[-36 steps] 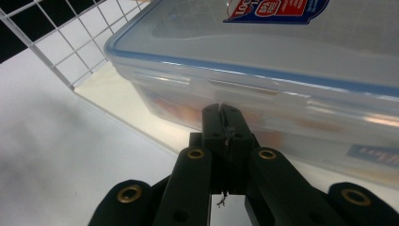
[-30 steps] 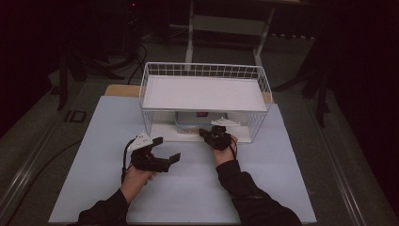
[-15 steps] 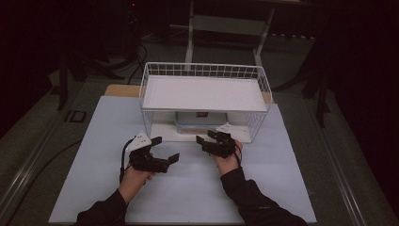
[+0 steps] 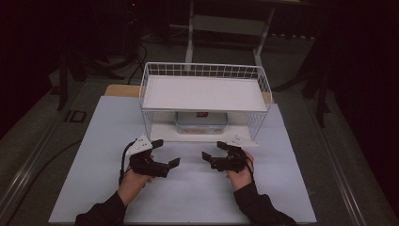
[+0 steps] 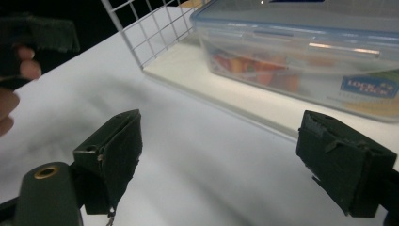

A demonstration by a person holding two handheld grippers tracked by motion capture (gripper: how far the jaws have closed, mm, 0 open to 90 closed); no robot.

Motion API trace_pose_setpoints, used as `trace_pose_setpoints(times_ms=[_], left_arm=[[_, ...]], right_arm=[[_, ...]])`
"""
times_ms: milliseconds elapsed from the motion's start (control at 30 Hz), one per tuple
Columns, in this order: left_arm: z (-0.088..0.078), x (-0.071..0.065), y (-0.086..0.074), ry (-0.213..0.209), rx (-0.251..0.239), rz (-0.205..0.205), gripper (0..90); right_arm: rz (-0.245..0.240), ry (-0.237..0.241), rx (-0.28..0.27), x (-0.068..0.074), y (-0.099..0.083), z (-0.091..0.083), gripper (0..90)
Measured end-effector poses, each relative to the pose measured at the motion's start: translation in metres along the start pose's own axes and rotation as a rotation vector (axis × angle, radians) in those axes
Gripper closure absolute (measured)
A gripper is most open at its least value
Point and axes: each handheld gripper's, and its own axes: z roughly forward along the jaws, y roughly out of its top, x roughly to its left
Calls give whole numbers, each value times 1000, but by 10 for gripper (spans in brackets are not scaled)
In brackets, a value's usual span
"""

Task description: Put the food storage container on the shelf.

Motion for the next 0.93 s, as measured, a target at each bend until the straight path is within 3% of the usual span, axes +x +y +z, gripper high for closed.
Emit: trace_pose_setpoints(times_ms=[333,667,800,933], left_arm=[[-6,-3,-1,-11,-2,11,0],[-8,-4,-2,-20,-4,15,0],[-8,-4,-2,-21,-9,15,0],[-5,-4,-3,-26,1,17,0]], right_arm=[[-52,12,5,13,-9,-28,147],[-57,25,36,13,-24,-51,148],[-106,-5,63,13,-30,-60,155],[-99,-12,45,10,-29,-66,160]])
